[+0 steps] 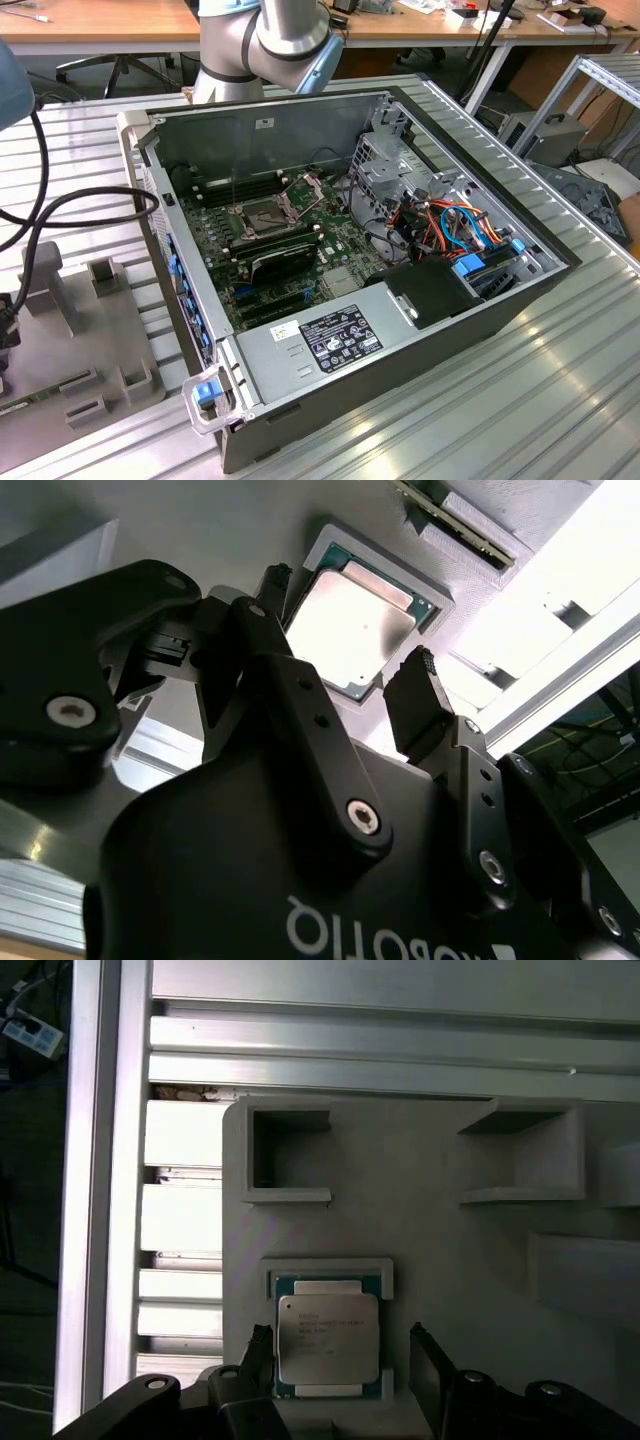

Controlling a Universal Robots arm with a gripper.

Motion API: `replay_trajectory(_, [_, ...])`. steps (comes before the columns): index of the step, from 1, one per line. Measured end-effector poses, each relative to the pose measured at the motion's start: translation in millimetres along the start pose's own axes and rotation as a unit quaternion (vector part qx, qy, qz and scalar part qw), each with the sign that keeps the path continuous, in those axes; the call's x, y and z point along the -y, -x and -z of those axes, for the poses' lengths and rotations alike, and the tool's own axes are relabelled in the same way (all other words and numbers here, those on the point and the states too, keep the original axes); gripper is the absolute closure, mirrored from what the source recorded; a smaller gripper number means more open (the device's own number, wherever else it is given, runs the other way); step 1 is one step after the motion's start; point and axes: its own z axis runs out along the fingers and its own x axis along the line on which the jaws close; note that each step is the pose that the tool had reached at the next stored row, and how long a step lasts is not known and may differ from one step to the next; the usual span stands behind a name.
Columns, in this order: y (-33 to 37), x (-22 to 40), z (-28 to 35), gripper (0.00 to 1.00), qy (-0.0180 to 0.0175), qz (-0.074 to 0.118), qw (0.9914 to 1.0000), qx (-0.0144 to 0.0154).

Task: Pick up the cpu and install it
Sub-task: 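Pick up the cpu and move it towards the insertion slot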

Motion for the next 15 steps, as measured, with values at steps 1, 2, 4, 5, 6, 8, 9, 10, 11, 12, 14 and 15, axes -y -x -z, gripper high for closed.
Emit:
replay_trajectory(1, [0.0, -0.1, -0.7, 0.34, 0.0, 0.0, 1.0, 0.0])
replay_trajectory(2, [-0.1, -0.3, -1.0, 0.34, 0.0, 0.0, 1.0, 0.0])
replay_trajectory(4, [-0.1, -0.9, -2.1, 0.34, 0.0, 0.0, 1.0, 0.0])
replay_trajectory(5, [0.0, -1.2, -3.0, 0.34, 0.0, 0.0, 1.0, 0.0])
replay_trajectory(6, [-0.1, -1.2, -4.0, 0.34, 0.0, 0.0, 1.0, 0.0])
replay_trajectory(8, [-0.5, -1.3, -5.0, 0.34, 0.0, 0.001, 1.0, -0.0001])
replay_trajectory(9, [-1.1, -1.5, -5.6, 0.34, 0.0, 0.001, 1.0, 0.0])
replay_trajectory(10, [-1.7, -1.5, -6.2, 0.34, 0.0, 0.001, 1.0, 0.0])
replay_trajectory(11, [-2.5, -1.6, -7.0, 0.34, 0.0, 0.001, 1.0, 0.0])
replay_trajectory(12, [-2.8, -1.7, -7.4, 0.34, 0.0, 0.001, 1.0, 0.0])
replay_trajectory(14, [-2.9, -1.8, -7.7, 0.34, -0.0001, 0.001, 1.0, -0.0001])
replay_trajectory(15, [-3.0, -1.8, -8.0, 0.34, 0.0, 0.001, 1.0, -0.0001])
